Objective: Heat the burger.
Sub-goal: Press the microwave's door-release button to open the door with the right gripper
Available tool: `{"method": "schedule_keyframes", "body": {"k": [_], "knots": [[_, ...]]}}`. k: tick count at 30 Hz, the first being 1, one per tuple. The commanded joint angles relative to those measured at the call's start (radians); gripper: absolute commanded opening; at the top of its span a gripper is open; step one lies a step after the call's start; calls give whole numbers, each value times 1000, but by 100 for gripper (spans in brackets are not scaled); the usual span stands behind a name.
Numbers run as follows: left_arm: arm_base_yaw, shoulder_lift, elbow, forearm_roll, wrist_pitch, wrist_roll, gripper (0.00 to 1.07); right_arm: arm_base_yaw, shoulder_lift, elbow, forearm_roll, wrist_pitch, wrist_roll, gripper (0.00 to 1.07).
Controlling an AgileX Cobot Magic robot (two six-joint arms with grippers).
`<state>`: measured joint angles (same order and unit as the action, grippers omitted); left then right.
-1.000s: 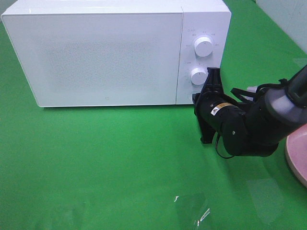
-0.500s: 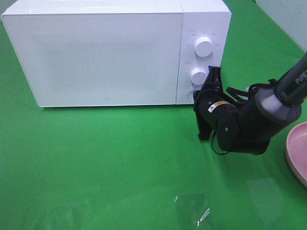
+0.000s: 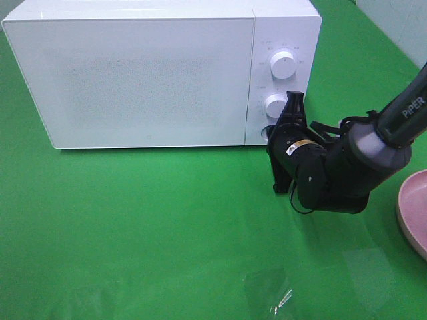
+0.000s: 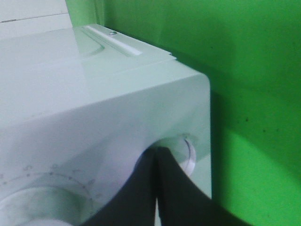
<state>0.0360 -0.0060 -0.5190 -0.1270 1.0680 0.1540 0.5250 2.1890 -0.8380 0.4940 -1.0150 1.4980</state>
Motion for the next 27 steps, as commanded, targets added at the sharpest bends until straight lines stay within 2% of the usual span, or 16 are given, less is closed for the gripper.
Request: {"method": "schedule_keyframes", "body": {"k": [1, 10, 15, 27], "knots": [[3, -16, 2, -9, 3, -8, 93, -14, 5, -44, 9, -150, -16, 0], [3, -16, 2, -9, 3, -8, 93, -14, 24, -91, 16, -340, -9, 0], [3, -16, 2, -9, 3, -8, 93, -49, 24, -143, -3, -345, -54, 0], [3, -16, 2, -9, 3, -8, 93, -60, 23, -149, -13, -327, -67, 0]]}}
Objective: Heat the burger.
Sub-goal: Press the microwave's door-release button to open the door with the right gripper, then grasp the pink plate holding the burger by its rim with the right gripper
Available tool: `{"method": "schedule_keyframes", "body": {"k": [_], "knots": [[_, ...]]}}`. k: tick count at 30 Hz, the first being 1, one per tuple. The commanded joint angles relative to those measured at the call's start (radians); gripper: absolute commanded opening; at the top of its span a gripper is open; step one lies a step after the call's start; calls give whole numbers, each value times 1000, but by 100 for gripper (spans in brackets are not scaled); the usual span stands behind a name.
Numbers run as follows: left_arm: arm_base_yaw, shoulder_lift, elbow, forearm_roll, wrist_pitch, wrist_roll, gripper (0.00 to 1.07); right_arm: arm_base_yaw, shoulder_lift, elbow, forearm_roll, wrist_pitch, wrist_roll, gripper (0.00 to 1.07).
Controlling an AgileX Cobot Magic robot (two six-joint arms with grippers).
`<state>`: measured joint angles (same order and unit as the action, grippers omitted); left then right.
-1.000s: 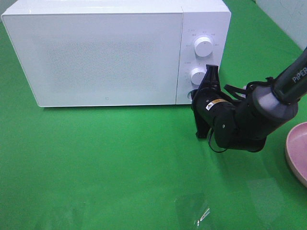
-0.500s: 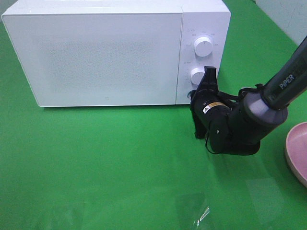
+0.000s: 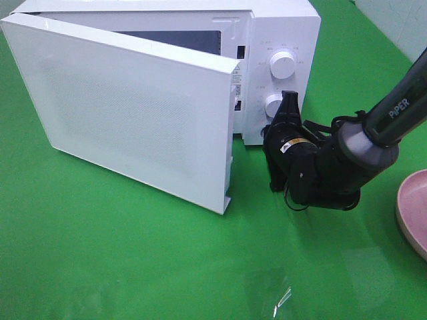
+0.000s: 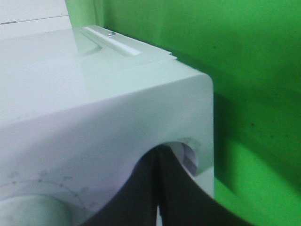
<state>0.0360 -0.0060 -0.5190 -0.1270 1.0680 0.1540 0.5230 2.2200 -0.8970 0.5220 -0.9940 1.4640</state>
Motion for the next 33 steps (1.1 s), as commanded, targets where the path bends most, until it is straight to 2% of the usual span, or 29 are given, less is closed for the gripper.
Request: {"method": "schedule_keyframes", "body": {"k": [1, 10, 14, 19, 27, 33], "knots": [[3, -16, 2, -9, 3, -8, 93, -58, -9, -89, -41, -343, -33, 0], [3, -16, 2, -9, 3, -8, 93, -55, -44, -74, -39, -246, -34, 0], [3, -16, 2, -9, 3, -8, 93, -53, -84, 10, -41, -223, -34, 0], [3, -16, 2, -9, 3, -8, 93, -40, -103, 36, -39, -183, -33, 0], [3, -16, 2, -9, 3, -8, 93, 53, -113, 95, -43, -41, -17, 0], [3, -16, 2, -9, 3, -8, 93, 73, -162, 134, -47, 52, -46, 0]]}}
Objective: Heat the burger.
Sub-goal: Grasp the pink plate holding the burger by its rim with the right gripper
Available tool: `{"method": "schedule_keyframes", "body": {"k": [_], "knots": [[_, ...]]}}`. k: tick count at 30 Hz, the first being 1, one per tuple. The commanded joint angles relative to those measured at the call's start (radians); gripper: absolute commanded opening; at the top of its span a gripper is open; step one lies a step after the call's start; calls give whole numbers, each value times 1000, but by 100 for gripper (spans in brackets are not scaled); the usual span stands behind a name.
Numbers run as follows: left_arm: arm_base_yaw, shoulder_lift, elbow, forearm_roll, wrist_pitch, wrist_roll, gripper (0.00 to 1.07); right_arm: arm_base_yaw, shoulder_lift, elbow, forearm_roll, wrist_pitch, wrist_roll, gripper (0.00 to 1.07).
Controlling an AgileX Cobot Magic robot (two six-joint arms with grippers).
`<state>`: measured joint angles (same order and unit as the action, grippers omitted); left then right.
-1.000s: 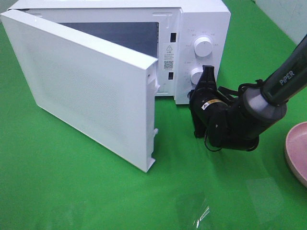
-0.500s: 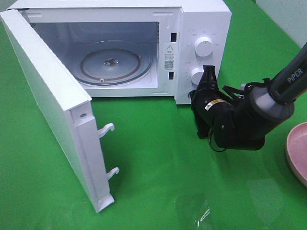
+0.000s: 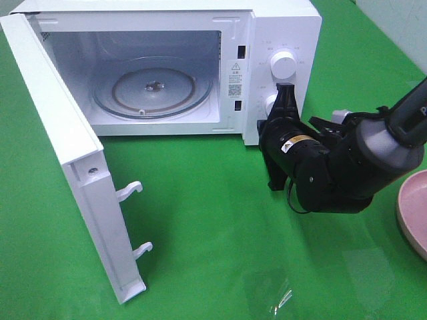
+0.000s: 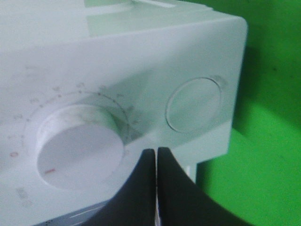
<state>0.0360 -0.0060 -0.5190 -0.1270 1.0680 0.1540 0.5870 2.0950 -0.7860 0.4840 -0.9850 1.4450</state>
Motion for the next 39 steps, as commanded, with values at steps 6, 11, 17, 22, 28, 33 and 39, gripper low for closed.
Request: {"method": "schedule_keyframes", "body": {"k": [6, 11, 17, 22, 28, 33, 39], "knots": [[3, -16, 2, -9, 3, -8, 93, 9, -117, 73, -9, 151, -117, 2], [3, -16, 2, -9, 3, -8, 93, 9, -192, 95, -12, 291, -262, 3], [3, -16, 2, -9, 3, -8, 93, 6, -300, 97, -12, 460, -544, 4], [3, -16, 2, -9, 3, -8, 93, 5, -387, 97, -12, 615, -906, 5], [3, -16, 2, -9, 3, -8, 93, -33, -460, 97, -12, 833, -1170, 7], [3, -16, 2, -9, 3, -8, 93, -100, -513, 97, -12, 1001, -1297, 8], [3, -16, 2, -9, 3, -8, 93, -184, -563, 97, -92, 1184, -1391, 9]]}}
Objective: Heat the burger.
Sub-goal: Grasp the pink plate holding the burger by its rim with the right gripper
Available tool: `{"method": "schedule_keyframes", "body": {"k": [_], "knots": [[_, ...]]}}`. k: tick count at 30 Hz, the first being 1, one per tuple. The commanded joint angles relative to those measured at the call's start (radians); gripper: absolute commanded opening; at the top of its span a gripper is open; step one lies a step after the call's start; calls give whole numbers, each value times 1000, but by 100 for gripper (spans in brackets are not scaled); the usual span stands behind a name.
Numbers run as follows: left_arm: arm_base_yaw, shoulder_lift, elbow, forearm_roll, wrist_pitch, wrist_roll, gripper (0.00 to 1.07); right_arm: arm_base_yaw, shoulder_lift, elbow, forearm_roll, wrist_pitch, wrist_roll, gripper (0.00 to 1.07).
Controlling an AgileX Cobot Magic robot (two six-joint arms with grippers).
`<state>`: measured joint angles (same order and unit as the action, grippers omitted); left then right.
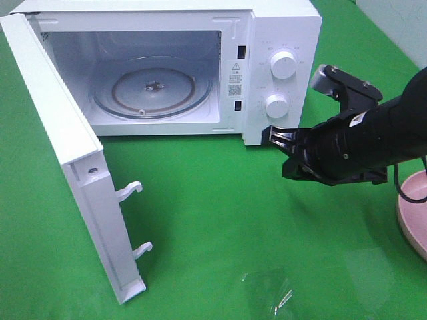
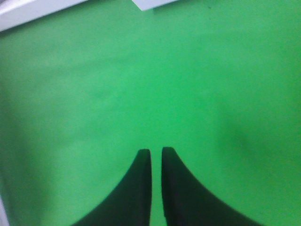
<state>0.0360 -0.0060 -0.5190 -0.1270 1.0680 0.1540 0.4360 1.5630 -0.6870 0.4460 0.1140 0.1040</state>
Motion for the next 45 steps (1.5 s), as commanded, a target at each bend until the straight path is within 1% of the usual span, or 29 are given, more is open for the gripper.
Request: {"method": "schedule_keyframes", "body": {"k": [1, 3, 5, 8, 9, 10, 11, 12, 13, 14, 15, 18, 21, 22, 23, 24, 27, 29, 32, 33, 34, 36, 37, 38, 39, 40, 41, 42, 45], "knots": [[3, -16, 2, -9, 3, -8, 93, -44, -42, -2, -83, 114, -55, 10], [3, -16, 2, -9, 3, -8, 93, -44, -42, -2, -83, 114, -55, 10], [3, -16, 2, -9, 3, -8, 93, -65, -92, -38, -291, 313, -64, 11], [3, -16, 2, -9, 3, -8, 93, -65, -102, -54, -333, 364, -61, 12], [3, -16, 2, -9, 3, -8, 93, -65, -115, -91, -387, 453, -58, 12], [3, -16, 2, -9, 3, -8, 93, -65, -115, -91, -387, 453, -58, 12], [3, -16, 2, -9, 3, -8, 93, -65, -121, -126, -436, 537, -58, 13], [3, -16, 2, -9, 3, -8, 93, -65, -121, -126, -436, 537, -58, 13], [3, -16, 2, -9, 3, -8, 93, -65, -121, -161, -463, 630, -59, 13], [3, -16, 2, -9, 3, -8, 93, -65, -121, -161, -463, 630, -59, 13], [3, -16, 2, -9, 3, -8, 93, -65, -121, -191, -473, 693, -67, 14], [3, -16, 2, -9, 3, -8, 93, -76, -121, -236, -470, 763, -93, 15], [3, -16, 2, -9, 3, -8, 93, -87, -121, -243, -466, 772, -97, 15], [3, -16, 2, -9, 3, -8, 93, -123, -121, -249, -463, 783, -104, 15], [3, -16, 2, -9, 3, -8, 93, -123, -121, -249, -463, 783, -104, 15], [3, -16, 2, -9, 3, -8, 93, -171, -121, -249, -463, 793, -123, 16], [3, -16, 2, -9, 3, -8, 93, -205, -121, -249, -474, 801, -138, 17], [3, -16, 2, -9, 3, -8, 93, -268, -121, -249, -538, 818, -137, 22], [3, -16, 2, -9, 3, -8, 93, -276, -121, -249, -558, 818, -135, 24], [3, -16, 2, -9, 3, -8, 93, -286, -121, -249, -585, 813, -135, 34], [3, -16, 2, -9, 3, -8, 93, -286, -121, -249, -585, 813, -135, 34], [3, -16, 2, -9, 3, -8, 93, -286, -121, -246, -616, 803, -134, 64], [3, -16, 2, -9, 3, -8, 93, -286, -121, -246, -616, 803, -134, 64], [3, -16, 2, -9, 3, -8, 93, -286, -121, -238, -621, 790, -133, 82], [3, -16, 2, -9, 3, -8, 93, -286, -121, -238, -621, 790, -133, 82], [3, -16, 2, -9, 3, -8, 93, -286, -120, -224, -637, 763, -133, 96], [3, -16, 2, -9, 3, -8, 93, -286, -120, -224, -637, 763, -133, 96], [3, -16, 2, -9, 3, -8, 93, -286, -117, -218, -642, 754, -132, 100], [3, -16, 2, -9, 3, -8, 93, -286, -112, -204, -644, 734, -132, 101]]}}
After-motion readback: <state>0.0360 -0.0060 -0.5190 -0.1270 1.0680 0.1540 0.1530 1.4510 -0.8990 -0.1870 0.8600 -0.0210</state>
